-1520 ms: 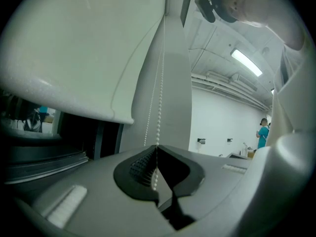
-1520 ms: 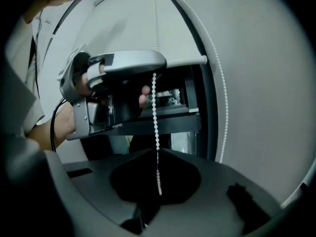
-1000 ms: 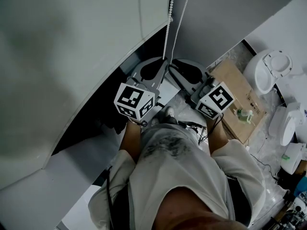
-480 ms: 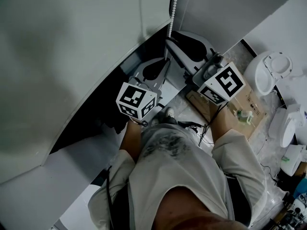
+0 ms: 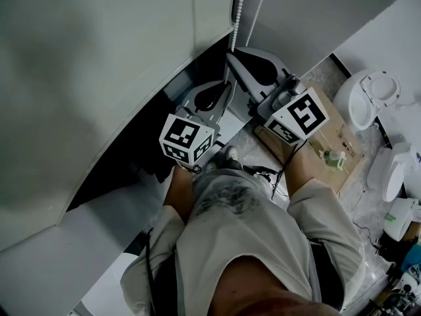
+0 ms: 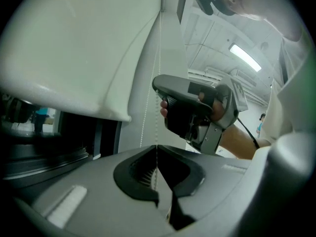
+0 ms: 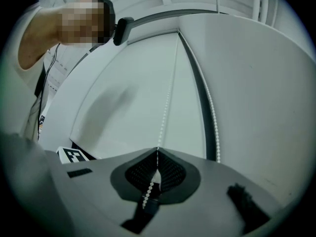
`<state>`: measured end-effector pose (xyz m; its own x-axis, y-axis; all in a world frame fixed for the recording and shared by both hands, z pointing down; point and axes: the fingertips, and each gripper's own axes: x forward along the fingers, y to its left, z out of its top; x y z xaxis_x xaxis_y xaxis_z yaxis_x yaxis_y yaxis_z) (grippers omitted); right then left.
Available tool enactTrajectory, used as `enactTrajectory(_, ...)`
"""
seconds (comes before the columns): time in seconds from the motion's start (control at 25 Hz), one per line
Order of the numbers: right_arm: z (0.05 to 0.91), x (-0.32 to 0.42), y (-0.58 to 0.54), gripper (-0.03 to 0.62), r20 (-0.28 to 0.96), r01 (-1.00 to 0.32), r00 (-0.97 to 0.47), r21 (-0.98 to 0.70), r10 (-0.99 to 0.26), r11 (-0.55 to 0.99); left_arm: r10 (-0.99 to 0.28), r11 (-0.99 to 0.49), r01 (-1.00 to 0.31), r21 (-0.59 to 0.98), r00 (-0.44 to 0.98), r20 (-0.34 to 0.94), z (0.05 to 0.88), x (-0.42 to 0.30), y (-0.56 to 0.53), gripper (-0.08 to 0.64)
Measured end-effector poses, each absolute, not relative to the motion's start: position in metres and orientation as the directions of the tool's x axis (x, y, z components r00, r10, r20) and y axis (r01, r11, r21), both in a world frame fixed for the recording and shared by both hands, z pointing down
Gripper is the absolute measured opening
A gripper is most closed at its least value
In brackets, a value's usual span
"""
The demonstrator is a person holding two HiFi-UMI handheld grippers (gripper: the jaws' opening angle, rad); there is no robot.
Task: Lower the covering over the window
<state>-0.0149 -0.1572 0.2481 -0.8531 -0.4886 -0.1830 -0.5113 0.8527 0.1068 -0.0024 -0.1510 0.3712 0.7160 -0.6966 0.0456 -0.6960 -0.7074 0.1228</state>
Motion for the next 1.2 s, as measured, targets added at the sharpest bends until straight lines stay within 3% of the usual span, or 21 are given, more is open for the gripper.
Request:
enactTrajectory(0.84, 0.328, -0.023, -0.163, 0.018, -0.045, -0.521, -0.853, 0.013, -0.520, 0.853, -0.663, -0.695, -0.687, 0.213, 0.726, 0.183, 0.450, -0.006, -0.139, 0.014)
enactTrajectory(1.2, 0.339, -0.021, -0.162, 0.018, -0.041, -0.525, -0.850, -0.017, -0.525, 0.851, -0.662, -0.690, -0.691, 0.216, 0.723, 0.196, 0.458, -0.008, -0.132, 0.017)
